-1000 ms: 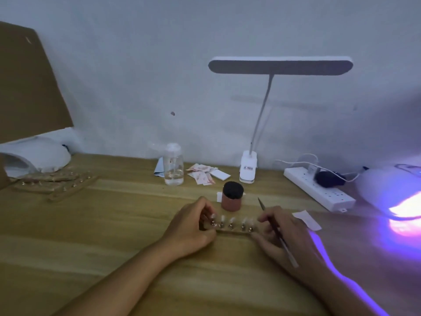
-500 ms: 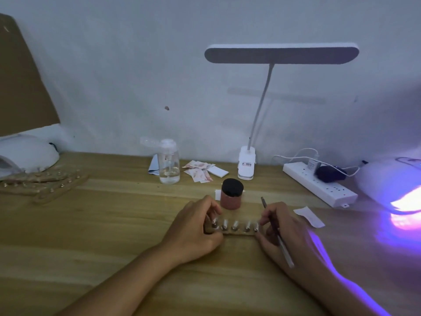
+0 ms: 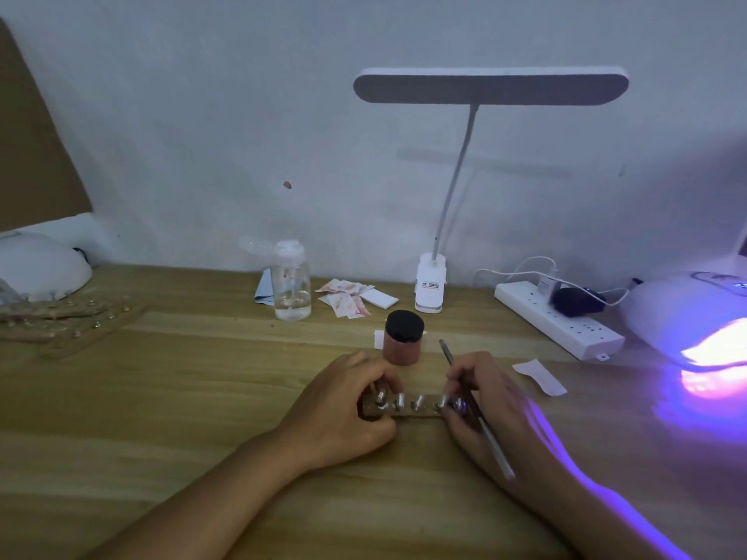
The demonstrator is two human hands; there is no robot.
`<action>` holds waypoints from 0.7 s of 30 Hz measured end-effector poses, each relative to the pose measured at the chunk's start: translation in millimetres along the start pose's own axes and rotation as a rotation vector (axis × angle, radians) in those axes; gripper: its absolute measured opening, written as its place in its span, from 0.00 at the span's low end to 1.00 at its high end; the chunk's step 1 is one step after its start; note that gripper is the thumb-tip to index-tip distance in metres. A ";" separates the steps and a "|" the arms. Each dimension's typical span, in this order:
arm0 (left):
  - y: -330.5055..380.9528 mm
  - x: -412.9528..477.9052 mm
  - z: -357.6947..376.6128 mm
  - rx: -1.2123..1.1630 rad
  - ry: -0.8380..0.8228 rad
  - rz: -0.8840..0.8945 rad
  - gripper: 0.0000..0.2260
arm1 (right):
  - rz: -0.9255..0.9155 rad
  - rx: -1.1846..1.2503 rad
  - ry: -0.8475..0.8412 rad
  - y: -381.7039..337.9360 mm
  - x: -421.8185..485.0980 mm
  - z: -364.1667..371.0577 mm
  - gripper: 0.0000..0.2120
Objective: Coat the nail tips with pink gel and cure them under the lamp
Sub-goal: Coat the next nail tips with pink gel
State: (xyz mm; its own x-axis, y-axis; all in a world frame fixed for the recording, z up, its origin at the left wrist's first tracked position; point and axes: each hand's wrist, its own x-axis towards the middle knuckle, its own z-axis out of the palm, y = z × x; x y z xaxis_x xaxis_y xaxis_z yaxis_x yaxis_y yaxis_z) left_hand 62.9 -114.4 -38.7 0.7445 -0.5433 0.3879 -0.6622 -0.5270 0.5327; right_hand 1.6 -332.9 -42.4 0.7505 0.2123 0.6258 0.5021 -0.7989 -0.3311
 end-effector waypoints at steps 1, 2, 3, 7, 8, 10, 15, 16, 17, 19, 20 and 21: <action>0.2 -0.3 0.0 0.004 0.001 0.007 0.12 | -0.016 0.003 -0.004 1.0 0.0 0.6 0.20; 0.1 -0.6 -0.1 0.010 0.003 0.014 0.12 | -0.025 0.000 -0.005 2.0 -0.2 1.9 0.20; 0.0 -0.6 -0.2 0.018 0.005 0.022 0.12 | -0.024 -0.001 -0.004 2.6 0.7 3.0 0.19; -0.6 0.6 0.5 0.035 0.005 0.028 0.12 | -0.011 -0.036 0.001 8.8 2.1 6.5 0.20; -1.4 0.8 0.6 0.039 0.004 0.027 0.13 | -0.027 -0.042 -0.002 11.5 1.8 8.9 0.19; -2.9 0.7 0.7 0.043 0.005 0.020 0.13 | -0.049 -0.072 -0.010 16.3 1.0 17.5 0.12; -2.7 0.2 1.2 0.044 0.008 0.016 0.14 | -0.088 -0.081 -0.007 10.9 1.4 16.6 0.13; -2.6 0.1 1.1 0.042 0.009 0.015 0.13 | -0.056 -0.043 -0.019 8.6 1.2 11.5 0.15; -2.3 0.3 1.2 0.041 0.007 0.016 0.13 | -0.036 -0.020 -0.029 5.2 1.8 8.6 0.17; -1.2 0.4 1.0 0.038 0.003 0.015 0.12 | -0.024 -0.005 0.001 2.3 2.9 7.7 0.19; -0.9 0.3 0.6 0.037 0.000 0.015 0.12 | -0.023 -0.012 0.003 1.6 2.4 7.7 0.19; -0.9 0.2 0.5 0.037 0.000 0.014 0.12 | -0.034 -0.022 -0.001 1.3 2.0 6.9 0.18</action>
State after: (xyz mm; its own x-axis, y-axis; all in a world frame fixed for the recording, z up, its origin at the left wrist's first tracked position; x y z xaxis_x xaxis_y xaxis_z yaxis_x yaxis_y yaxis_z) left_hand 63.6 -114.3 -39.5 0.7353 -0.5509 0.3947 -0.6750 -0.5432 0.4993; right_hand 6.7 -329.6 -46.5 0.7335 0.2403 0.6358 0.5179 -0.8034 -0.2939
